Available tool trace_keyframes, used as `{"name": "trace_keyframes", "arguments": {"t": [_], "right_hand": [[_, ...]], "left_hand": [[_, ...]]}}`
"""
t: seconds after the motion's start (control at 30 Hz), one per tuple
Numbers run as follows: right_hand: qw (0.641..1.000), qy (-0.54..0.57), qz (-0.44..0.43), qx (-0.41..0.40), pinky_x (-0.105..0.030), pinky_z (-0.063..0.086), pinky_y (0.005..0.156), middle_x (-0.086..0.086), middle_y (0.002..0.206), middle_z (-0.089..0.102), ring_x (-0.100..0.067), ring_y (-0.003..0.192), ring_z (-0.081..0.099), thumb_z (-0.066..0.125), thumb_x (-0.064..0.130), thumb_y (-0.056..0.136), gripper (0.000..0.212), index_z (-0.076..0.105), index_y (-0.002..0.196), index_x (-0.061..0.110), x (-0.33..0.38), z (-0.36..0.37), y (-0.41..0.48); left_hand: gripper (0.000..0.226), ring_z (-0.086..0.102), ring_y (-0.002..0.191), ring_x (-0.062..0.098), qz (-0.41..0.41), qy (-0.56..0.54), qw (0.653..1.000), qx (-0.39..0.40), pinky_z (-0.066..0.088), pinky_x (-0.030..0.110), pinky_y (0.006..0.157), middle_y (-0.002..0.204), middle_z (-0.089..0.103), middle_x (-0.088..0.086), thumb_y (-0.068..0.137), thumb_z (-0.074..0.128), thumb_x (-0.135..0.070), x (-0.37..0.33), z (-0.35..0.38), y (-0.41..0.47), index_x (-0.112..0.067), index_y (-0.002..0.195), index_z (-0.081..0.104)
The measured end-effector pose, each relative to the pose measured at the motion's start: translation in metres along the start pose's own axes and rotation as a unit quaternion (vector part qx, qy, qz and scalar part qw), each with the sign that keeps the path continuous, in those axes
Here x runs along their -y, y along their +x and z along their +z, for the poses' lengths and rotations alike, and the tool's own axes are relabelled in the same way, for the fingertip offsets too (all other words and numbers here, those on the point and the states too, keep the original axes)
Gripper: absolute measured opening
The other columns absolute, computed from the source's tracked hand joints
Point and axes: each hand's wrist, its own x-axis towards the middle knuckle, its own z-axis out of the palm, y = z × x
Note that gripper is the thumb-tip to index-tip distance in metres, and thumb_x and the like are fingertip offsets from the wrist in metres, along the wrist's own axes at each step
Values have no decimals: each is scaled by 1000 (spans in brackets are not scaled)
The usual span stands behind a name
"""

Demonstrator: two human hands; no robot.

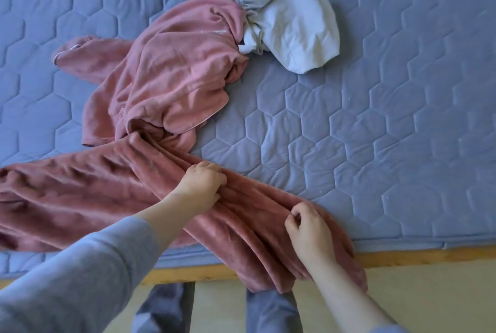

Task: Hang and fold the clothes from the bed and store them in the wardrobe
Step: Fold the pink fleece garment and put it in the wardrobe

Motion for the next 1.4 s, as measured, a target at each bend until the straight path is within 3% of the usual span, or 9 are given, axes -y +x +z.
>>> {"name": "trace_keyframes", "arguments": {"t": [0.13,0.27,0.37,0.53,0.63,0.77,1.03,1.13,1.4], "right_hand": [[999,31,28,-20,-37,37,62,-14,78,69,-39,80,64,60,13,89,6,57,87,9,-2,-8,20],[998,58,32,-16,-44,48,75,-15,90,69,-37,89,63,56,12,93,7,59,93,6,7,-20,55],[997,42,-39,-59,-41,48,86,-9,101,66,-30,99,60,65,9,87,14,64,100,8,12,-27,56],[994,34,-104,-1,-35,53,78,7,92,65,-13,84,62,72,23,81,17,68,97,21,12,-19,15],[996,-15,-75,45,-35,51,85,0,109,65,-20,104,61,71,29,83,30,67,110,15,8,-6,2],[998,-46,-39,8,-38,49,71,-3,91,65,-28,88,64,65,21,87,10,65,91,12,8,-2,1],[994,23,-41,-99,-40,48,76,-13,101,72,-36,94,66,60,12,90,19,65,108,10,20,-56,64],[993,-46,-73,-75,-38,45,79,-14,104,70,-35,100,62,56,10,89,20,66,106,12,37,-79,120],[991,-128,38,-3,-33,46,79,-11,106,69,-32,103,62,59,14,85,19,66,103,13,30,-72,163]], "left_hand": [[36,48,114,21,2,37,999,10,41,34,96,118,52,-4,78,64,-19,0,-3,4,-24,114,60],[24,53,109,23,-2,30,1000,9,45,36,90,112,56,-1,83,59,-20,1,-5,12,-21,108,62],[22,56,106,25,-27,-16,999,-22,46,37,87,109,59,2,87,60,-28,5,-7,15,-19,106,64],[24,60,94,31,-40,-98,985,-140,46,36,76,100,65,5,83,62,-20,7,-14,13,-14,106,61],[32,61,87,35,-21,-113,979,-167,47,38,71,98,66,8,80,62,-13,5,-18,10,-9,111,56],[21,60,83,34,16,-82,981,-173,45,38,68,89,65,7,84,57,-15,4,-24,9,-9,104,57],[21,58,97,34,-15,3,988,-151,44,43,81,100,62,13,96,43,-21,4,-48,33,-7,98,58],[22,56,102,35,-66,-9,983,-168,44,42,79,107,61,13,98,42,-21,7,-62,51,-6,102,58],[26,55,110,34,-123,11,983,-134,47,41,85,115,59,12,99,41,-23,11,-59,77,-8,110,60]]}}
